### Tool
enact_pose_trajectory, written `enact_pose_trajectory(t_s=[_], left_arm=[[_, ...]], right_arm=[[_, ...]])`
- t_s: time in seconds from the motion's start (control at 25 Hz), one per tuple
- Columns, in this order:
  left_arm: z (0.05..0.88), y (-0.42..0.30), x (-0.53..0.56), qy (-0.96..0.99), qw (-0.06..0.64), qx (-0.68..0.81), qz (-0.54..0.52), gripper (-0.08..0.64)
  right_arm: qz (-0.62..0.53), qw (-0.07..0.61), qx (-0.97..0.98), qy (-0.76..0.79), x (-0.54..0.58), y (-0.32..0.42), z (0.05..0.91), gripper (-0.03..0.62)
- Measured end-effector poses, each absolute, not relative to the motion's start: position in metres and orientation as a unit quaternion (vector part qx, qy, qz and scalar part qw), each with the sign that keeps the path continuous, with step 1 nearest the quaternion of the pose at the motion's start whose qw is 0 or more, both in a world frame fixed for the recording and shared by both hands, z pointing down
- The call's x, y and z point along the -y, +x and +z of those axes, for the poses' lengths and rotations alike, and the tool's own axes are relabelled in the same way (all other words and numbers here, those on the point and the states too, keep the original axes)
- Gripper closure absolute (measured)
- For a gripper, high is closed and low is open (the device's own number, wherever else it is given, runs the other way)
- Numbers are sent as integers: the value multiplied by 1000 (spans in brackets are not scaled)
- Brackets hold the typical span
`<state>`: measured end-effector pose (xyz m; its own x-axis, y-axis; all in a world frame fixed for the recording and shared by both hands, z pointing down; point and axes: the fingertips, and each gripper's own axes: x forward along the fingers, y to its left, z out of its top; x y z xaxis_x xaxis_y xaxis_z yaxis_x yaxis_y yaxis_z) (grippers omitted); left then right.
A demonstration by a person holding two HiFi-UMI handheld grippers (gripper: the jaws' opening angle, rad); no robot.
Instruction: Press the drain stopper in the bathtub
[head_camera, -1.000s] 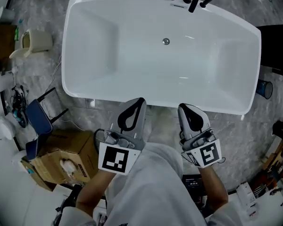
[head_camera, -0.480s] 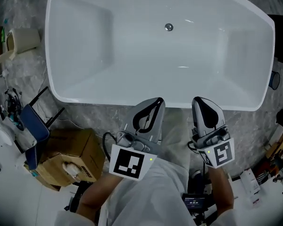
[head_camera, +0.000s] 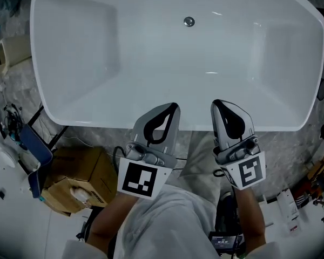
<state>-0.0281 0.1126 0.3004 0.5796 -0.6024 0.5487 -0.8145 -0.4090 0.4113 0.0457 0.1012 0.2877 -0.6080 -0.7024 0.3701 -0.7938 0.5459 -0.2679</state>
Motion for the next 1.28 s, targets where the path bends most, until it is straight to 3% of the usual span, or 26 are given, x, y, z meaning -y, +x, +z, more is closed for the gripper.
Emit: enact_pose_trajectory(t_s=[0.6,1.28], left_arm=[[413,20,-41,801,338,465,169,560],[564,19,27,800,312,482,176,563]], right_arm=[[251,143,836,466,-28,93,411,591],[272,166,826,466,18,86,543,589]])
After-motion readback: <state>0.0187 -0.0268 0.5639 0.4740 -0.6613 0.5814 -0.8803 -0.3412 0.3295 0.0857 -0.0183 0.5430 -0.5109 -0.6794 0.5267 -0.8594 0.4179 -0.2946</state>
